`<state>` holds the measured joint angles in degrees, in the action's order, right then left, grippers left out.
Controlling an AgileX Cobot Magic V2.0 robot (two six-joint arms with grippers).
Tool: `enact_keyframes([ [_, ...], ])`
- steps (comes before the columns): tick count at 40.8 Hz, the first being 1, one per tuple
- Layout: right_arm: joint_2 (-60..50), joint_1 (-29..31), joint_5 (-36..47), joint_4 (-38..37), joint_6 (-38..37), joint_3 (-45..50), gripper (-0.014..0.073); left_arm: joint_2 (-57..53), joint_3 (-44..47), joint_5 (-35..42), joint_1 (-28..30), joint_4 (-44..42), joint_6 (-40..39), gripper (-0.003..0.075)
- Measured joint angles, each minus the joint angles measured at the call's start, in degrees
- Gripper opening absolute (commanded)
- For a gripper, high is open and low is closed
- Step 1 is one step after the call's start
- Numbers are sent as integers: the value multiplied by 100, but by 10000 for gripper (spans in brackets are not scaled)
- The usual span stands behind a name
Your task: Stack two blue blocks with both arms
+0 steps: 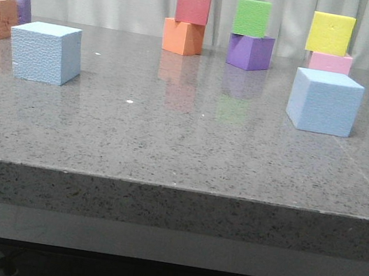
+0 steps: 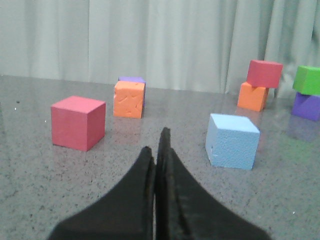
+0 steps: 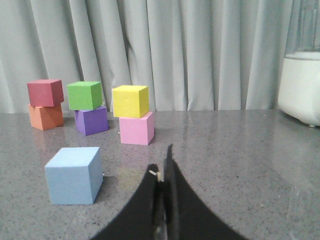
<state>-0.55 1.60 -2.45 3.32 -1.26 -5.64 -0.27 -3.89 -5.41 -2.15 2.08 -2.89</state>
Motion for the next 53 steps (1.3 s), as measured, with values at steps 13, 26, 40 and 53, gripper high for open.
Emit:
enact_keyframes([
  [13,1237,0,-2569,0,0,-2358,-67,664,-2462,-1969,0,-90,0,-20],
  [26,2472,0,-3143,0,0,-3089,-67,1799,-3253,-2766,0,-114,0,-20],
  [40,2550,0,-3143,0,0,-3089,-67,1965,-3253,-2802,0,-114,0,-20],
  [53,2550,0,-3143,0,0,-3089,57,1973,-3253,-2802,0,-114,0,48],
])
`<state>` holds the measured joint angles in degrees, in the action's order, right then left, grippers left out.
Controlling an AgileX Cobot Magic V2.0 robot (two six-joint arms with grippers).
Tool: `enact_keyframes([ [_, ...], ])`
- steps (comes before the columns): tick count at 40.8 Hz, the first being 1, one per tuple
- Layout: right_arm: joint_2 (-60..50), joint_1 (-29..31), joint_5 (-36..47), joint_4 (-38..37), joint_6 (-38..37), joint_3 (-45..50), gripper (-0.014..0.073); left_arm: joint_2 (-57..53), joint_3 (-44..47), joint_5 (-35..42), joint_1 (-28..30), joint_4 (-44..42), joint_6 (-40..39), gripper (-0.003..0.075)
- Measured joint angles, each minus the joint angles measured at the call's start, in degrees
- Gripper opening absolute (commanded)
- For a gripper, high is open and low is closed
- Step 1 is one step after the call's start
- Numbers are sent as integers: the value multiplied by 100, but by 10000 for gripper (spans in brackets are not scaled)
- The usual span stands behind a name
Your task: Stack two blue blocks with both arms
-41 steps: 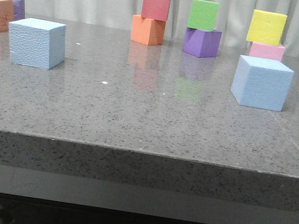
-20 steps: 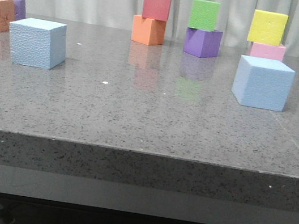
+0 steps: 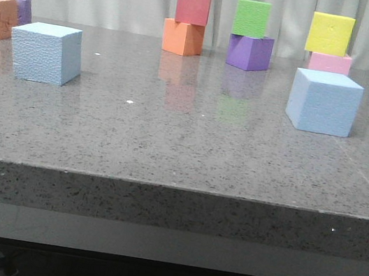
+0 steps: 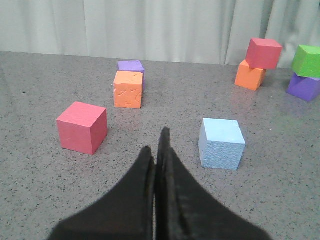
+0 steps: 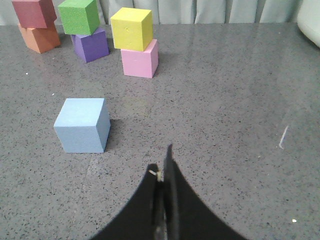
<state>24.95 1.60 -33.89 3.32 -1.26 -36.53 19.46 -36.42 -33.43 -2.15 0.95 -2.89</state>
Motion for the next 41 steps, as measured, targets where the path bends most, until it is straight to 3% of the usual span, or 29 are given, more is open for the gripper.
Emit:
enact_keyframes([
  [7,0,0,0,0,0,0,473,0,0,0,0,-95,0,458],
  [9,0,0,0,0,0,0,537,0,0,0,0,-128,0,553],
  [11,0,0,0,0,0,0,566,0,0,0,0,-148,0,589],
  [41,34,0,-13,40,0,-25,565,0,0,0,0,-173,0,563],
])
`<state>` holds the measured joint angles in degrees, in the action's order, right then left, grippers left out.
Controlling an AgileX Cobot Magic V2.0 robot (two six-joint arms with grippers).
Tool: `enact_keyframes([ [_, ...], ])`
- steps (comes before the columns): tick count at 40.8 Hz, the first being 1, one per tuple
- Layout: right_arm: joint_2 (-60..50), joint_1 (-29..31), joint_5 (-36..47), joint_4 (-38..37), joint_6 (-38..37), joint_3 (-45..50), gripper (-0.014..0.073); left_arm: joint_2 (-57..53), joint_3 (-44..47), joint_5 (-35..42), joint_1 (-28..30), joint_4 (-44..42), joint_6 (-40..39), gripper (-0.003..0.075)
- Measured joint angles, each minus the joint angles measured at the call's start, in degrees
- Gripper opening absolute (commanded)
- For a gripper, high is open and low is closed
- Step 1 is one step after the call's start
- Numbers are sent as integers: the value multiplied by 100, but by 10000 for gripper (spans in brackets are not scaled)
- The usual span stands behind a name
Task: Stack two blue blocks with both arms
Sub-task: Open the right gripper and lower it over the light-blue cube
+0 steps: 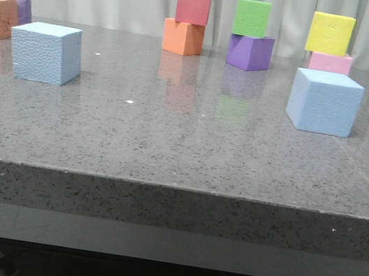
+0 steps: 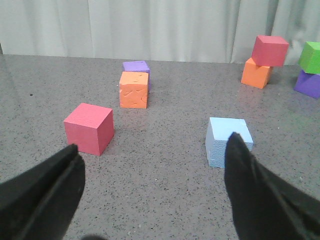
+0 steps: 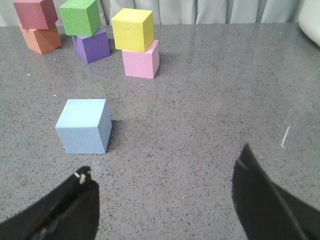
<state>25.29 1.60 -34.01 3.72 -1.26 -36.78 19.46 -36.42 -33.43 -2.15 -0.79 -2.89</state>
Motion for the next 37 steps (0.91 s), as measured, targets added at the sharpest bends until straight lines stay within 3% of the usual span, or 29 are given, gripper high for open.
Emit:
enact_keyframes([
  [13,1270,0,-1024,634,74,-1157,563,0,0,0,0,0,0,563],
  [24,2859,-597,-1727,1785,1221,-2222,561,0,0,0,0,0,0,563],
  [31,3931,-1261,-1861,1854,1281,-2848,561,0,0,0,0,0,0,563],
  [37,5004,-1656,-2076,1188,504,-3638,561,0,0,0,0,0,0,563],
])
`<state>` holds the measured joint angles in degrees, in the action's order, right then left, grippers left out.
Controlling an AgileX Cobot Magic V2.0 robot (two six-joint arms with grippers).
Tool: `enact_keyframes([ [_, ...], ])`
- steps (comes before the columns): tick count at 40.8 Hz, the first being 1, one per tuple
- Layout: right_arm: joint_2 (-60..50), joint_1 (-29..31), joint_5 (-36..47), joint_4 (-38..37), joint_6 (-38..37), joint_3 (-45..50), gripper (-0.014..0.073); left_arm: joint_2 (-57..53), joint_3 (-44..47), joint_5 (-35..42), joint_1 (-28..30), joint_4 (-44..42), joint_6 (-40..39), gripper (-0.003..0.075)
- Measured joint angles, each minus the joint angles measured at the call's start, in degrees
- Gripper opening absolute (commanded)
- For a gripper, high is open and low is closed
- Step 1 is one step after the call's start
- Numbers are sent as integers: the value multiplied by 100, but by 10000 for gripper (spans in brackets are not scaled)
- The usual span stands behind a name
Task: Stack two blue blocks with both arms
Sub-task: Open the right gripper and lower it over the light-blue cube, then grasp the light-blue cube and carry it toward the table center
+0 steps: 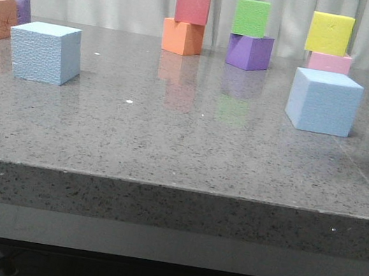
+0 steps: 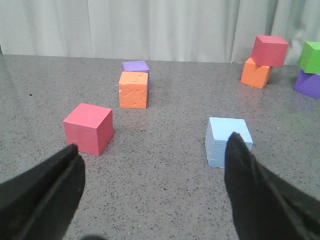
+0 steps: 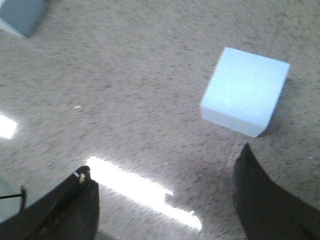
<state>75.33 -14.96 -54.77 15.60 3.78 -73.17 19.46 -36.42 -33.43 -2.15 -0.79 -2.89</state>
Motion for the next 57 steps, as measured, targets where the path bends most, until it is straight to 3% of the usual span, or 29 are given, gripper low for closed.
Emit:
enact_keyframes([
  [5,783,-116,-309,-895,-871,-658,561,0,0,0,0,0,0,563],
  [9,1275,-116,-549,-1199,-1169,-1155,563,0,0,0,0,0,0,563],
  [16,1959,-116,-664,-1286,-1284,-1702,574,0,0,0,0,0,0,563],
  [22,2383,-116,-727,-1386,-1459,-1975,660,0,0,0,0,0,0,563],
  [43,3166,-116,-735,-1604,-1823,-2130,655,0,0,0,0,0,0,563],
  [46,3256,-116,-735,-1614,-1823,-2130,639,0,0,0,0,0,0,563],
  [57,3269,-116,-728,-1560,-1884,-2130,457,0,0,0,0,0,0,563],
])
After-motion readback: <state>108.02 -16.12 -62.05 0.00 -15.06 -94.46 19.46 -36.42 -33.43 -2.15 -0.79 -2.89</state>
